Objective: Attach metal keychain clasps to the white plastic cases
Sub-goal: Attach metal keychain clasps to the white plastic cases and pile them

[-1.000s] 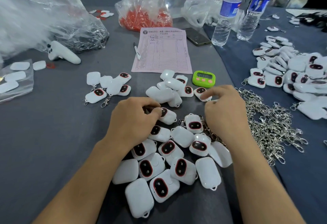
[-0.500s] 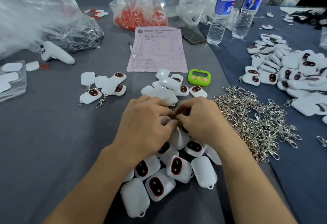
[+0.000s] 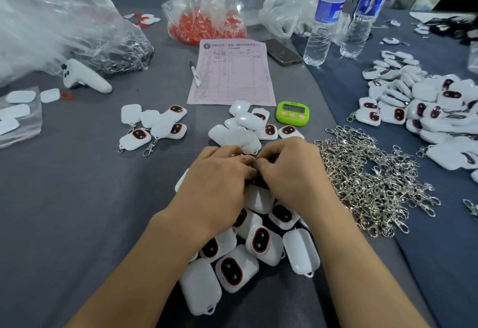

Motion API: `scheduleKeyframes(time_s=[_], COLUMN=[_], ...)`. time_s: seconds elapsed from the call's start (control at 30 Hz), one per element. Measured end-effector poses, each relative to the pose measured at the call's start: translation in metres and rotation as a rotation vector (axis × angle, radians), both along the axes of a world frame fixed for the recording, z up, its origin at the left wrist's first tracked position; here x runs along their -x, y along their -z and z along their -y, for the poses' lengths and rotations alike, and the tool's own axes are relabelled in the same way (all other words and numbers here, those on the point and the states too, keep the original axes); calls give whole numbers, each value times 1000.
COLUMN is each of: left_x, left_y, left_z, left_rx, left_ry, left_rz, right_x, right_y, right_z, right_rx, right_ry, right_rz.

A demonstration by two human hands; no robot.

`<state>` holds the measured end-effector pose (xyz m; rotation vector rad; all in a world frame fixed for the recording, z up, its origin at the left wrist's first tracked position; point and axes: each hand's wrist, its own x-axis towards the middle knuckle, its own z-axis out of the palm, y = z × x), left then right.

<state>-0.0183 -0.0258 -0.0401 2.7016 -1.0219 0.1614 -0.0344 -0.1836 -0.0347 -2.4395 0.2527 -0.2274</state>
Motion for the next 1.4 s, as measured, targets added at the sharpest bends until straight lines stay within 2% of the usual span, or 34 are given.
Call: scheduleKeyframes(time_s=[0.2,0.3,0.37,0.47,0.53,0.67,0.8,1.0,1.27,1.4], left_x=[-3,-1,3,2,0,1,-6,-9,-13,-10], left_y=[10,12,9,2,3,0,2,4,2,3], left_z=[8,7,8,5,2,2,2,0,-4,-4], left_rx=[64,193,341,513,622,815,938,960,1169,1123], left_ry=[-80,-109,-239,-470,-451,-353,-352,-382,-394,-354], left_rz=[97,123,127,6,-90,-235,-394,-417,-436,-408], right_x=[-3,-5,-6,-5,-4,-6,-8,-7,-3,-4], right_y=[3,4,3,-1,-3,0,2,2,2,1], right_z=[2,1,2,1,-1,-1,1,-3,-4,-6], right_rx=[-18,-61,-150,-411,-518,-454,-522,-533,-434,-454], right_ry=[-15,-6,-2,-65,-99,-86,-43,-40,-66,-77], right_rz=[-1,31,59,59,40,34,81,107,71,115])
